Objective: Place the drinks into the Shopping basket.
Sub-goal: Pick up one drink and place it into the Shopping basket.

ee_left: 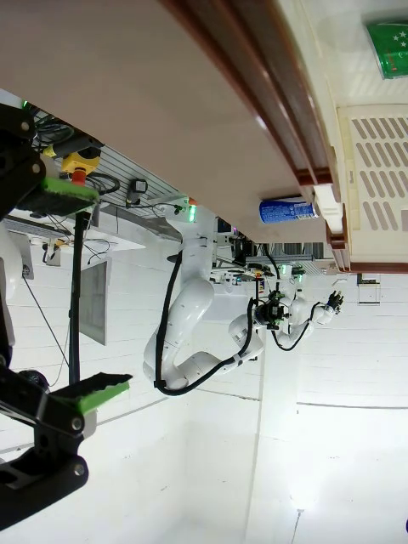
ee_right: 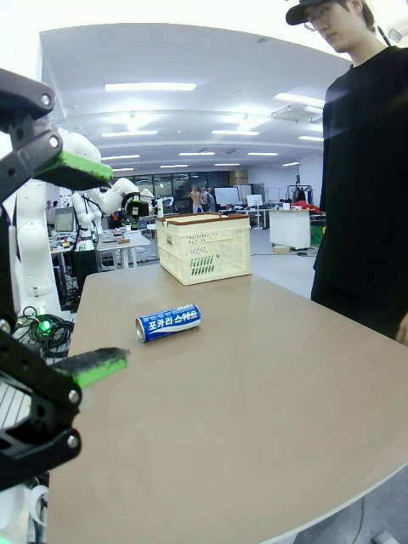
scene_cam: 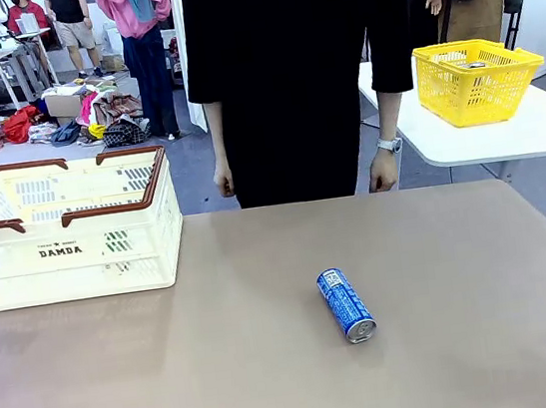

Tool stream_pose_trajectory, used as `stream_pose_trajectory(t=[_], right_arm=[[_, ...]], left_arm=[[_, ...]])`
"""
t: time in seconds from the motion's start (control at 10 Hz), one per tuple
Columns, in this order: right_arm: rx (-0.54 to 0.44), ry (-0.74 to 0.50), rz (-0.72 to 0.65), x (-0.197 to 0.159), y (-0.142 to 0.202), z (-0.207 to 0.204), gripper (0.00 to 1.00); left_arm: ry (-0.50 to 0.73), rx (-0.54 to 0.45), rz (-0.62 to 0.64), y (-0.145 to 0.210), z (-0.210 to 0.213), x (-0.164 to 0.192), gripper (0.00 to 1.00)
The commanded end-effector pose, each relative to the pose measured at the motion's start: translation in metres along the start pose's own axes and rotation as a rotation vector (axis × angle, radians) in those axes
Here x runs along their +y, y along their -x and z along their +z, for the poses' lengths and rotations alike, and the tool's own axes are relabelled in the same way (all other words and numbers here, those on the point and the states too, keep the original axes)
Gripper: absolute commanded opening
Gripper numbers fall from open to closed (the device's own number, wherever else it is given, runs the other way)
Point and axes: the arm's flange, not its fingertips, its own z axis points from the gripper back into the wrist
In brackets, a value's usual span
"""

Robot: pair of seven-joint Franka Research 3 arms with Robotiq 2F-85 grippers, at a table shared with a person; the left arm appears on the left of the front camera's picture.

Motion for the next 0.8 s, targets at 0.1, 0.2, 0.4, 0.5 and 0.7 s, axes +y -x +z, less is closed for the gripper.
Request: stream_pose_trajectory(t=[0.1, 0.2, 0.4, 0.5, 0.7], right_arm=[[0.000, 0.000, 0.002, 0.001, 0.000, 0.000, 1.00], [0.000, 0.000, 0.002, 0.001, 0.000, 0.000, 1.00], [0.000, 0.000, 0.002, 0.001, 0.000, 0.000, 1.00], [0.000, 0.000, 0.002, 0.001, 0.000, 0.000, 1.00], [0.000, 0.000, 0.002, 0.001, 0.000, 0.000, 1.00]], left_arm=[[0.042, -0.112, -0.049, 0.025, 0.019, -0.050, 1.00], [-0.036, -0.074, -0.079, 0.036, -0.012, -0.088, 1.00], [-0.250, 0.105, 0.002, 0.038, -0.114, -0.132, 1.00], [-0.343, 0.133, 0.032, 0.043, -0.160, -0.140, 1.00], [-0.366, -0.163, 0.083, 0.065, -0.248, -0.133, 1.00]])
